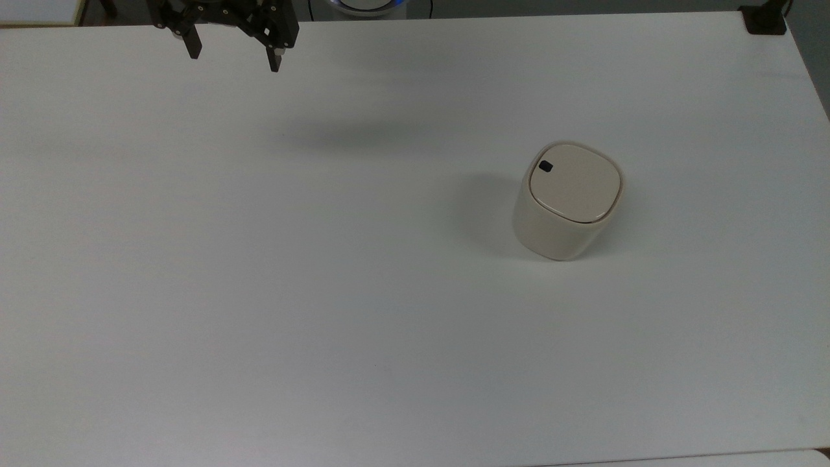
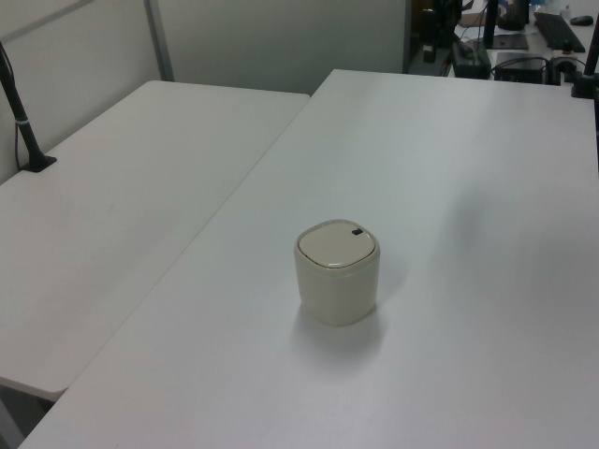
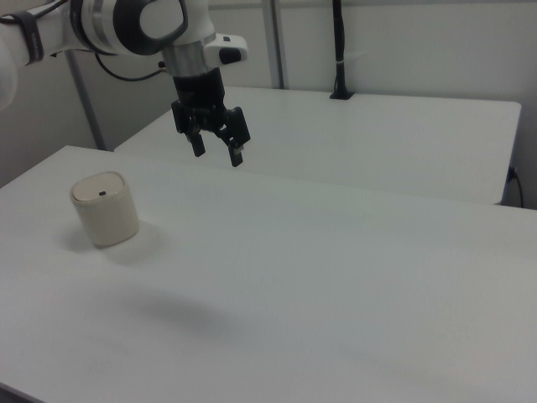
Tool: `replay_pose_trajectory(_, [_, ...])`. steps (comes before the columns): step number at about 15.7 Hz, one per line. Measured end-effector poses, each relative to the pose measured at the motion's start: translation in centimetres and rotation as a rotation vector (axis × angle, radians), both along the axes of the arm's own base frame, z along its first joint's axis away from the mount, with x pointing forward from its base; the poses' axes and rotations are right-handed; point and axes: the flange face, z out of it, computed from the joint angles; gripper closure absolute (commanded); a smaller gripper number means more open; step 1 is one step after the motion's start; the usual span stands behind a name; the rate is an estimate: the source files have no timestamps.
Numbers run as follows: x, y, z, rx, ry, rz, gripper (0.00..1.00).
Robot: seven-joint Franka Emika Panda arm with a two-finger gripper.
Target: Open the trash bin
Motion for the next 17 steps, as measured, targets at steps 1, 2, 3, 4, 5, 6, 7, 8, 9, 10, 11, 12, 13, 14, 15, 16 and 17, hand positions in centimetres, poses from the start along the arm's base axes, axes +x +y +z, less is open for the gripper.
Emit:
replay_pose_trajectory(1, [0.0, 0.1, 0.0, 0.000, 0.000, 0.001, 0.00])
replay_pose_trajectory(2, [-0.1, 0.2, -0.2, 0.003, 0.015, 0.004, 0.00])
replay_pose_trajectory(3, [-0.3, 0.4, -0.4, 0.007, 0.037, 0.008, 0.00])
replay_pose_trajectory(4, [-0.4, 0.6, -0.5, 0.008, 0.048, 0.012, 0.00])
replay_pose_trajectory(5, [-0.4, 0.8, -0.6, 0.009, 0.053, 0.015, 0.00])
replay_pose_trajectory(6, [-0.4, 0.9, -0.6, 0.009, 0.054, 0.016, 0.00])
replay_pose_trajectory(7, [-0.4, 1.0, -0.6, 0.009, 0.054, 0.017, 0.00])
replay_pose_trajectory(8, [-0.4, 1.0, -0.6, 0.009, 0.054, 0.017, 0.00])
replay_pose_trajectory(9, [-0.4, 1.0, -0.6, 0.009, 0.054, 0.017, 0.00])
replay_pose_trajectory(10, [-0.4, 1.0, -0.6, 0.009, 0.054, 0.017, 0.00])
replay_pose_trajectory(11, [-0.4, 1.0, -0.6, 0.009, 0.054, 0.017, 0.00])
replay_pose_trajectory(12, [-0.4, 1.0, -0.6, 0.009, 0.054, 0.018, 0.00])
replay_pose_trajectory(13, [-0.4, 1.0, -0.6, 0.009, 0.054, 0.019, 0.00])
replay_pose_trajectory(14, [-0.4, 1.0, -0.6, 0.009, 0.054, 0.022, 0.00])
replay_pose_trajectory(15, [-0.4, 1.1, -0.6, 0.009, 0.054, 0.025, 0.00])
replay_pose_trajectory(16, [-0.4, 1.2, -0.6, 0.009, 0.055, 0.027, 0.08])
replay_pose_trajectory(17, [-0.3, 1.3, -0.6, 0.009, 0.055, 0.029, 0.23])
